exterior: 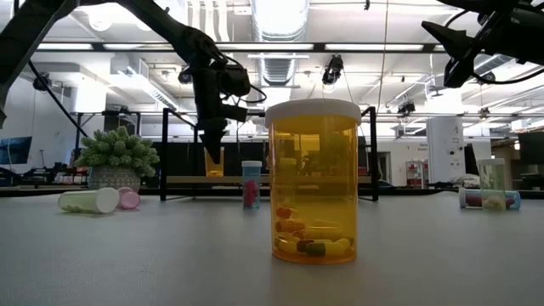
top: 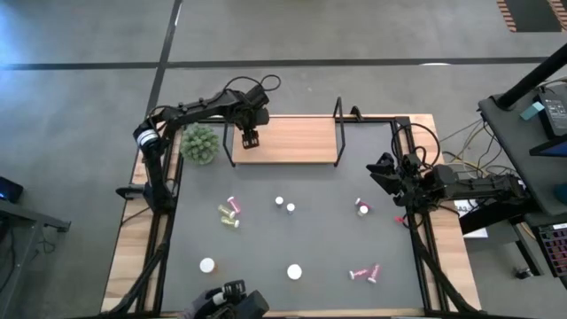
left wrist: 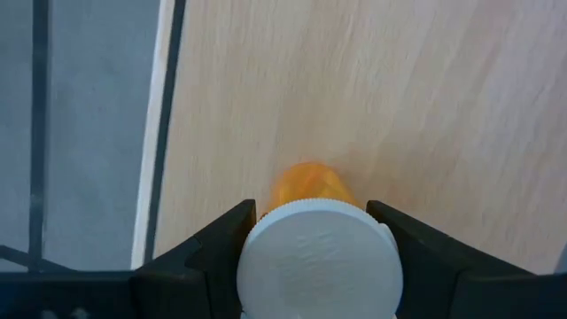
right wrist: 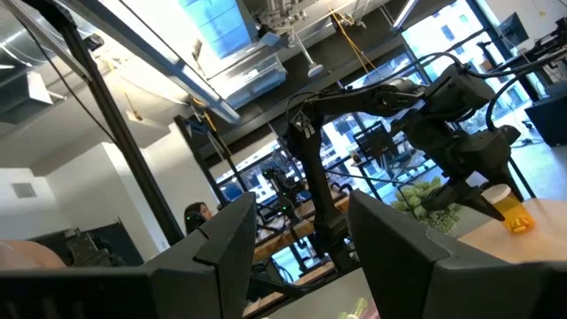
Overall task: Pick and place medicine bottles onto shelf by color
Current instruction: Put the top orange pill bottle on the shelf
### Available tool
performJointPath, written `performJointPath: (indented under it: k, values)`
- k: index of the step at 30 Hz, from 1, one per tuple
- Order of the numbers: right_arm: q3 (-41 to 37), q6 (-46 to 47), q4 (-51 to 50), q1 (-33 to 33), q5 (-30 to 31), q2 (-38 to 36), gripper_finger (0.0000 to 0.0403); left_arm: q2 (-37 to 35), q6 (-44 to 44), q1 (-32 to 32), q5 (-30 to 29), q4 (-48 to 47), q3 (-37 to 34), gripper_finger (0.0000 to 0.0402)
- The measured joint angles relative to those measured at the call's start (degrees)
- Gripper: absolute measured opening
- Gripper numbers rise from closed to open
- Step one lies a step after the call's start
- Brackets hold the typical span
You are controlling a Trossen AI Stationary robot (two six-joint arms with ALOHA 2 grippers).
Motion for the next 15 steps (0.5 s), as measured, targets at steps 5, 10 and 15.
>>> performJointPath:
  k: [5, 10, 15]
  values:
    - [0.0, 0.0, 0.0, 0.0, 0.0, 0.0, 0.0171, 0.0, 1.5, 0.6, 0.0, 0.2, 0.0, 0.0194]
    - [0.0, 0.0, 0.0, 0.0, 0.0, 0.0, 0.0171, 0.0, 2.1, 0.8, 0.0, 0.3, 0.0, 0.0194]
    - [0.0, 0.0, 0.0, 0.0, 0.0, 0.0, 0.0171, 0.0, 2.0, 0.9, 0.3, 0.2, 0.0, 0.0194]
